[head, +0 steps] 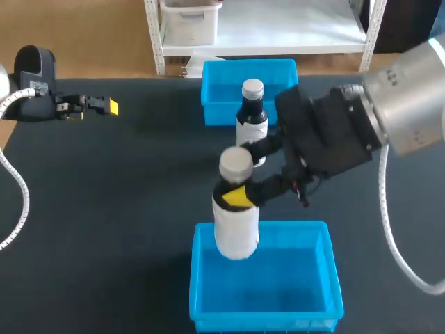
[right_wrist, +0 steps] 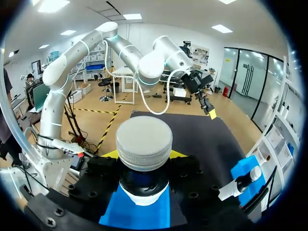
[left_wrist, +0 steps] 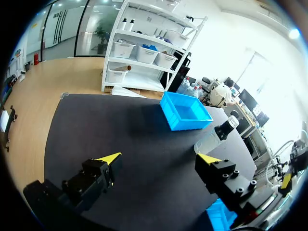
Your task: Pick up the bottle, and place it in the far bin if it is heavy, or in the near bin if it is light.
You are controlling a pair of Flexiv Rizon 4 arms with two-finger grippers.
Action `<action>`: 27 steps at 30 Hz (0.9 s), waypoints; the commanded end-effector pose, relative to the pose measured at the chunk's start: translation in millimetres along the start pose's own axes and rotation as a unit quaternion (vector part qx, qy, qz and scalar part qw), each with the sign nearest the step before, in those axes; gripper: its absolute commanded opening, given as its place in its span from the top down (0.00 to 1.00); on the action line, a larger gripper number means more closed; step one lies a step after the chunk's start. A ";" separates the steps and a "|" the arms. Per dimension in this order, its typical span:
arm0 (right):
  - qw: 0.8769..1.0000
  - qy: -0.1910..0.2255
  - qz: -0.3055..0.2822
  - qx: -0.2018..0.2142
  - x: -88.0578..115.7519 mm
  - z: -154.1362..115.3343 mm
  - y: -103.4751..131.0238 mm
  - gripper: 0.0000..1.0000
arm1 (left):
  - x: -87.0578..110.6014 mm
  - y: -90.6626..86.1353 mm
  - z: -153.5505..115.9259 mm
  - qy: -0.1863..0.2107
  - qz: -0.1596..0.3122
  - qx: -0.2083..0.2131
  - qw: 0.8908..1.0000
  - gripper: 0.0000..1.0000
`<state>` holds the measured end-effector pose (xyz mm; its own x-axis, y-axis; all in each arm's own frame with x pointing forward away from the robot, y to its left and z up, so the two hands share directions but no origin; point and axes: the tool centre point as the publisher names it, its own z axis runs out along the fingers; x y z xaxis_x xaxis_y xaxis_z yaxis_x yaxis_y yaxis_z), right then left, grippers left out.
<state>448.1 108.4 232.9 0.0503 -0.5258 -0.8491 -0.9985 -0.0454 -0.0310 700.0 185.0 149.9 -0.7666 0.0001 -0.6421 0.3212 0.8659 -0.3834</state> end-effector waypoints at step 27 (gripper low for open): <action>0.998 -0.012 0.048 -0.026 68.6 52.9 -9.8 1.00 | 0.0 0.0 0.0 0.000 0.000 0.000 1.000 0.00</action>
<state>456.9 115.8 152.4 -0.0481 -0.5164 -0.8550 -0.9964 -0.0351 0.0773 700.0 185.0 149.9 -0.7666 0.0001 -0.6421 0.3212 0.8659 -0.3834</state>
